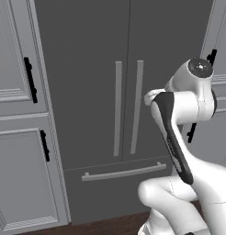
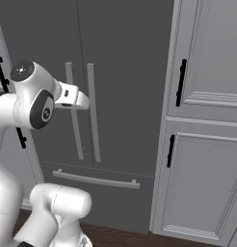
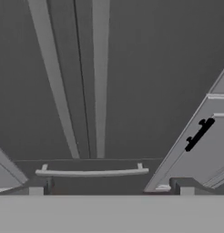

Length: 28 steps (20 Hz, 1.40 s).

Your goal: Grab a lemon wedge from the fridge and one ice cube from the ice bowl, and put them in the glass of lemonade.

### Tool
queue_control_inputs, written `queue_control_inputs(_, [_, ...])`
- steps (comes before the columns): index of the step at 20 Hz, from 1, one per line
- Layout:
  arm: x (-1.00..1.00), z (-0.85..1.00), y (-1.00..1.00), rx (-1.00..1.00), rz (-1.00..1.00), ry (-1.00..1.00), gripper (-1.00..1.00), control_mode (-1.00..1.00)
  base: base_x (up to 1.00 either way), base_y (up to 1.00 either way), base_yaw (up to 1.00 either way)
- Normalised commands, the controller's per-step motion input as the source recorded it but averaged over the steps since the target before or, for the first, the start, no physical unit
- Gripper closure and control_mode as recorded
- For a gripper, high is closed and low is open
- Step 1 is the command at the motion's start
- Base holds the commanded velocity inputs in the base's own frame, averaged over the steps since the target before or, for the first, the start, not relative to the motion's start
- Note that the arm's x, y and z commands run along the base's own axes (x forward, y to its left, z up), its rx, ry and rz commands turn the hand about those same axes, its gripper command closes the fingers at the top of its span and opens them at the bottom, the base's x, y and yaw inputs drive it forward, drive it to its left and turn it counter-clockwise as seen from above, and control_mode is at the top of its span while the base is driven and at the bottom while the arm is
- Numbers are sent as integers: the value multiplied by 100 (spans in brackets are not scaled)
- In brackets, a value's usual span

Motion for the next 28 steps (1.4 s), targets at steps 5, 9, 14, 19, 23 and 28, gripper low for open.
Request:
queue_control_inputs(5, [100,-50,24,3,-6,1,-100,-100,0,0,0])
queue_control_inputs(9, [94,-18,1,0,-1,8,-100,-100,0,0,0])
queue_control_inputs(14, [97,-21,-21,4,3,9,-100,-100,0,0,0])
queue_control_inputs(19, [91,-32,-21,8,10,4,-100,-100,0,0,0])
queue_control_inputs(23, [57,-26,0,1,3,0,-100,-100,0,0,0])
queue_control_inputs(28, [40,-5,16,0,0,0,-100,-100,0,0,0])
